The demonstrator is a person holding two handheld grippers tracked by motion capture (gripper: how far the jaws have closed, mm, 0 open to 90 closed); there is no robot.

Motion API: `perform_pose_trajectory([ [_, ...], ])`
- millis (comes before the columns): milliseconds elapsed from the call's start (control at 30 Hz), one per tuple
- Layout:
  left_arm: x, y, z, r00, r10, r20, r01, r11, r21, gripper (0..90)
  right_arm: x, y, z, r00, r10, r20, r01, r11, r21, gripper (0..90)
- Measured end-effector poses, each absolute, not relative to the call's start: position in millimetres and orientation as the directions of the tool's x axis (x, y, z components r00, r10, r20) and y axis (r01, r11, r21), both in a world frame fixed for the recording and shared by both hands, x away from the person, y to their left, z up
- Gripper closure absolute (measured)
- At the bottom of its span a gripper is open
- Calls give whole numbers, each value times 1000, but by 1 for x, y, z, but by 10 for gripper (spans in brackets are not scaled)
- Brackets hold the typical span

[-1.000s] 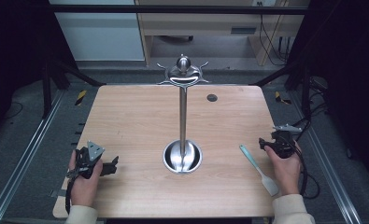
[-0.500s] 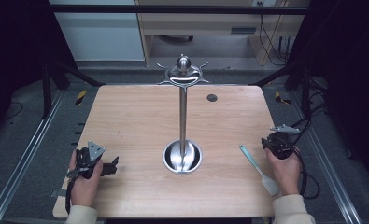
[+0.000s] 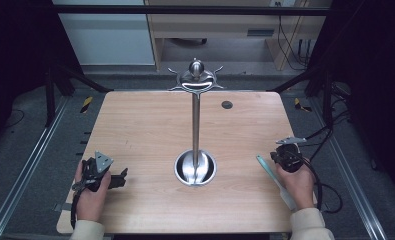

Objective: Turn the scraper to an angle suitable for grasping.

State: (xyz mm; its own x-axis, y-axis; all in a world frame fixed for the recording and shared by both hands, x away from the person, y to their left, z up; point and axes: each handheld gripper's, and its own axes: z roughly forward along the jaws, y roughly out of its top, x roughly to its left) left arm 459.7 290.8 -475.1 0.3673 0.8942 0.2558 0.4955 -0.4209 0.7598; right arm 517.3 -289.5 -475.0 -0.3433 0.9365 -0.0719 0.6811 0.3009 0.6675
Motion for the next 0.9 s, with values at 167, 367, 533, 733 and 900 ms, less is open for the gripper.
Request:
perform_pose_trajectory([
  [167, 460, 291, -475, 366, 895, 255, 496, -420, 760, 31, 518, -282, -478, -365, 928, -79, 691, 327, 645, 900],
  [367, 460, 291, -475, 366, 895, 256, 497, -420, 759, 32, 518, -273, -482, -402, 911, -90, 693, 367, 620, 900],
  [533, 460, 291, -475, 366, 894, 256, 496, -421, 759, 31, 517, -269, -483, -422, 903, -87, 694, 383, 609, 900],
  [733, 460, 291, -475, 368, 894, 258, 497, -423, 758, 32, 514, -264, -482, -470, 881, -62, 683, 407, 607, 900],
  [900, 459, 293, -474, 361, 898, 250, 497, -412, 764, 32, 505, -254, -481, -532, 844, -68, 663, 465, 586, 900],
])
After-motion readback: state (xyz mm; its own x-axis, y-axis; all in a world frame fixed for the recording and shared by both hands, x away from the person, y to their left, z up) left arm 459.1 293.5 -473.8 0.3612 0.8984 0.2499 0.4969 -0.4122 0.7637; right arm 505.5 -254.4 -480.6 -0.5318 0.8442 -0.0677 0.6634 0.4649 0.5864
